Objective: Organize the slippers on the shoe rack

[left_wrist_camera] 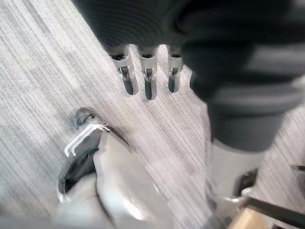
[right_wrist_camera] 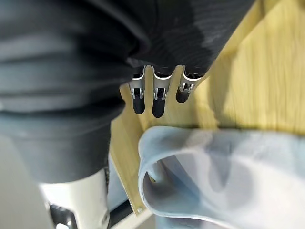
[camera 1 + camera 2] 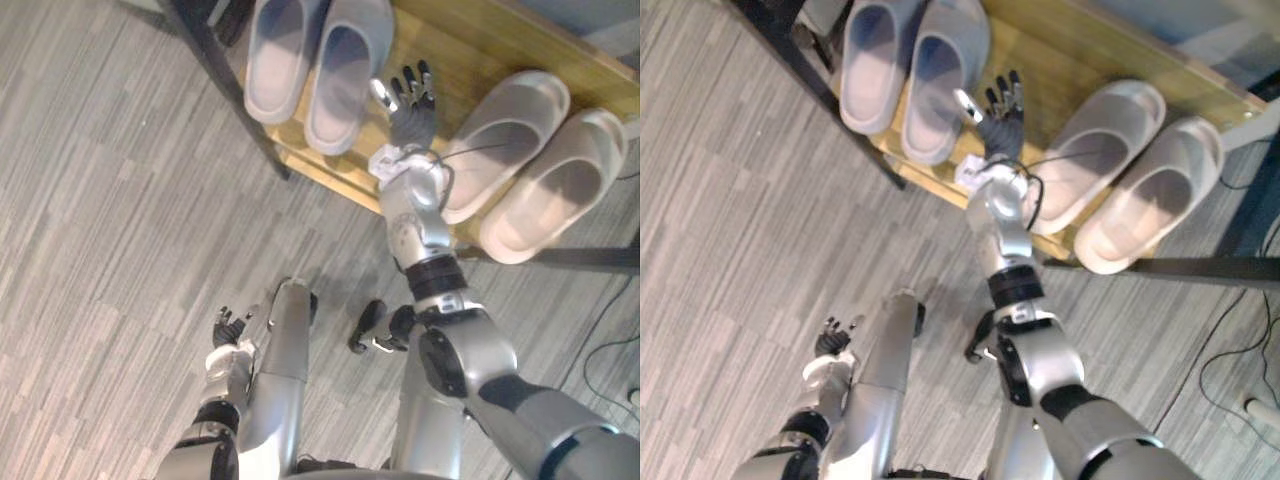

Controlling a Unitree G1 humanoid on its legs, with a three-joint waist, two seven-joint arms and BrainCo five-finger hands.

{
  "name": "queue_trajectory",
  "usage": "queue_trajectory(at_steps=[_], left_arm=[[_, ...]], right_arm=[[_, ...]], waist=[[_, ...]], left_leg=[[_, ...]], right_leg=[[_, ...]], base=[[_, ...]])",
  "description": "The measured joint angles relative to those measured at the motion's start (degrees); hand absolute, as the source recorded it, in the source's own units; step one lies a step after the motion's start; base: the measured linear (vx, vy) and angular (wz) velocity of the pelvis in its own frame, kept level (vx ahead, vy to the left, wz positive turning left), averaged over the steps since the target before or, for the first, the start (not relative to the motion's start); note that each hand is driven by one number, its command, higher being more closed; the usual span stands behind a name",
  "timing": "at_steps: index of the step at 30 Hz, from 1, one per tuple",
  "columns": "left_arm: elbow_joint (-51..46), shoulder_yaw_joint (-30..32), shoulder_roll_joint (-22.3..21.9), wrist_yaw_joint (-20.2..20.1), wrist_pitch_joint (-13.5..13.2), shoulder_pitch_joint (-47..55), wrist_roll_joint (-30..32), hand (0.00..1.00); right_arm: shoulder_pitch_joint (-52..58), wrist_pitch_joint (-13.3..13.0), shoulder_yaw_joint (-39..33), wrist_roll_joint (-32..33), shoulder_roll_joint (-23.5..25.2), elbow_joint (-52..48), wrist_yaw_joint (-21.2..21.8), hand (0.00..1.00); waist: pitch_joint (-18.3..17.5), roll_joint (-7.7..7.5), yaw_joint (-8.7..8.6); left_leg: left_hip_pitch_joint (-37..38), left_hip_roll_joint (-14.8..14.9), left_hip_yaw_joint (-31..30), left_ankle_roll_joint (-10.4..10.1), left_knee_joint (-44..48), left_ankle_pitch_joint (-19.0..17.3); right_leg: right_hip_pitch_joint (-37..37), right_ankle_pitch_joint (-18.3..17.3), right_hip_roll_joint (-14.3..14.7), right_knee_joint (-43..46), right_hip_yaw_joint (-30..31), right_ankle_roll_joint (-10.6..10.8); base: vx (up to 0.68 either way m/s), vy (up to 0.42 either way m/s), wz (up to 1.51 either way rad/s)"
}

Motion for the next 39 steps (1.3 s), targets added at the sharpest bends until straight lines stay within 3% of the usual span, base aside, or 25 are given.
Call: queue_trajectory(at_steps=[2,6,13,17,24,29,33,38,39], left_arm=[[-0.7,-0.1,0.0,-0.1,-0.1,1.4,0.0,0.0],[-0.7,-1.6,0.4,-1.6,-0.1,4.4,0.1,0.0],[0.0,-7.8,0.2,-5.1,0.2,11.5,2.5,0.0],[2.3,-13.8,-0.2,-6.7,0.6,14.2,6.1,0.0],[5.5,-18.4,0.1,-7.9,1.6,15.7,10.2,0.0],[5.5,-20.7,2.3,-7.9,1.6,17.4,10.9,0.0],[5.5,-22.1,3.2,-7.9,1.6,17.7,11.4,0.0],[5.3,-23.7,3.3,-7.8,1.6,17.5,11.4,0.0],[0.9,-25.7,4.0,-7.7,3.5,17.3,11.4,0.0]], right_arm=[[2.7,0.4,1.4,-0.9,-1.0,-2.1,0.5,0.0],[12.3,0.7,6.1,-4.3,-2.3,-10.0,3.8,0.0],[32.5,0.8,14.6,-7.1,-3.6,-21.8,10.1,0.0],[45.2,0.7,15.6,-13.8,-3.7,-25.1,14.2,0.0],[57.6,1.4,7.8,-20.0,-6.5,-11.8,17.8,0.0],[60.2,1.8,3.9,-19.4,-6.6,0.4,18.0,0.0],[59.8,1.9,1.6,-17.1,-5.6,13.0,17.9,0.0],[60.5,2.0,-0.4,-14.0,-5.7,18.8,17.6,0.0],[60.9,2.0,-0.6,-13.0,-5.8,18.9,17.6,0.0]], waist=[[0.0,-0.04,-0.66],[-0.5,-0.12,-2.02],[-8.9,-0.2,-3.3],[-15.1,-0.47,-4.8],[-18.4,1.97,-7.03],[-19.3,3.05,-8.22],[-19.8,3.65,-8.23],[-20.1,4.08,-8.3],[-20.2,4.14,-8.52]], left_leg=[[3.1,0.3,0.6,0.3,-2.6,0.7],[14.9,2.3,3.8,1.5,-13.6,3.8],[31.4,3.9,9.8,3.5,-29.3,7.4],[40.7,3.3,12.2,4.4,-41.3,11.8],[50.4,3.0,12.3,5.3,-56.3,19.0],[52.7,2.7,12.5,6.0,-58.4,20.1],[54.0,2.7,13.0,6.2,-60.9,21.6],[55.9,2.9,13.8,5.8,-62.1,21.5],[55.9,3.0,13.8,5.8,-62.1,21.3]], right_leg=[[2.9,1.2,0.1,-2.3,0.1,-1.0],[13.1,5.1,1.9,-12.8,0.7,-0.6],[26.7,9.7,3.8,-27.2,3.1,1.4],[33.9,13.1,4.2,-36.6,4.0,2.7],[44.3,21.3,6.2,-53.2,3.5,4.4],[48.7,25.7,7.0,-60.6,4.3,4.8],[50.9,29.1,7.7,-65.7,4.8,4.7],[54.0,31.8,8.4,-70.5,5.9,4.7],[54.4,32.3,8.6,-71.5,6.0,4.7]], base=[[0.04,-0.024,-0.09],[0.08,0.014,-0.26],[0.14,0.073,-0.28],[0.14,0.07,-0.13],[0.07,0.069,-0.03],[-0.04,0.067,-0.07],[-0.08,0.021,-0.08],[-0.06,-0.006,-0.13],[-0.07,-0.013,-0.07]])
